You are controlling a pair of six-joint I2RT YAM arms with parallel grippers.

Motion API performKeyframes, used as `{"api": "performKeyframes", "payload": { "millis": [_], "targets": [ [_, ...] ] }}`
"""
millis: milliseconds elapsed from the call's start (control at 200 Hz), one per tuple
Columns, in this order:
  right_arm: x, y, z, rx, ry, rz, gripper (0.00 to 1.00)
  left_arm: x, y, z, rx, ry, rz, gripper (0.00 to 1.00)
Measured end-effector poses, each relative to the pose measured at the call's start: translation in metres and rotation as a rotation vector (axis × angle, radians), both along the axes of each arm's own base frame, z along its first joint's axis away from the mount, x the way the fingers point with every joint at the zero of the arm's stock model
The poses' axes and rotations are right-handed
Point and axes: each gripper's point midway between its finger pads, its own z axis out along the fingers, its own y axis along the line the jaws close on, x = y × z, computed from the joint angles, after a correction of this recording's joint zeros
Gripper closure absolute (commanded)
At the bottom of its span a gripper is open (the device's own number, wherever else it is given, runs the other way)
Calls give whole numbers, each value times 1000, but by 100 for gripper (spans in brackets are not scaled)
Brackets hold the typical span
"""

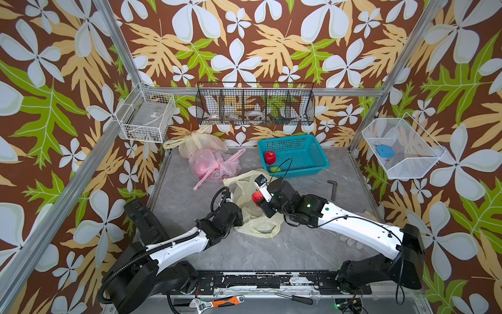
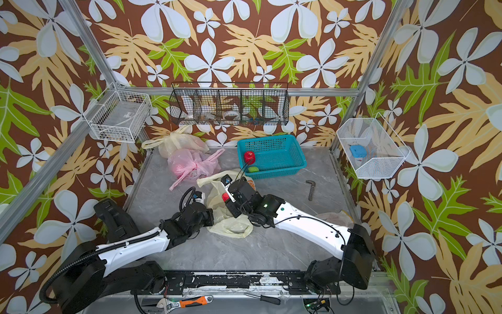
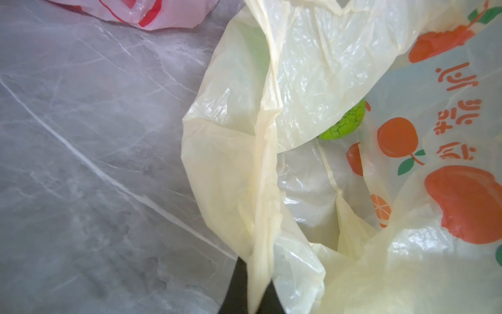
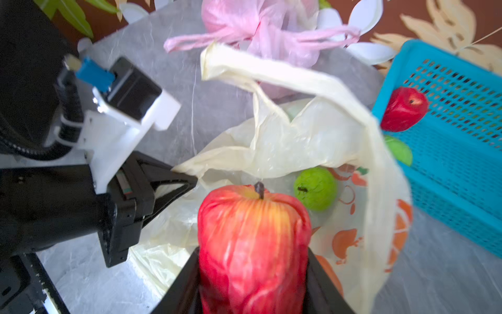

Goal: Untie the knot of a plastic bag & take out the apple
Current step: Pick up the apple from the plastic bag, then place the apple in the basket.

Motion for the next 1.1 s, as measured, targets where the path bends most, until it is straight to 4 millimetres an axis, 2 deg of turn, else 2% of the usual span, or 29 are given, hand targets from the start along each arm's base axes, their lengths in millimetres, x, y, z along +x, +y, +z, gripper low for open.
{"api": "performKeyframes", "payload": {
  "millis": [130,215,325,455,561,766,921,966,1031,1101],
  "targets": [
    [39,-34,8,53,-39,-119,62,-4,3,-7,-6,11,8,100],
    [56,-46,12,85,-54,-177,62,-2,2,-4,-15,-1,9,100],
    [75,-54,24,114,-97,-226,61,8,-1,13,-7,-39,13,100],
    [112,-91,34,141,-123,-389,61,22,-1,35,26,-93,30,100],
    [141,-114,26,134,-117,-489,60,29,0,49,52,-131,34,100],
    [185,-102,-8,79,-72,-500,56,31,8,65,72,-182,54,100],
    [216,-91,-18,50,-68,-505,54,28,9,72,58,-198,46,100],
    [222,-88,-21,38,-71,-501,50,26,10,72,54,-199,44,100],
    [230,-87,-26,23,-70,-511,37,22,12,71,47,-198,43,100],
    [237,-85,-35,-3,-68,-510,30,18,14,68,38,-192,35,100]
  ]
}}
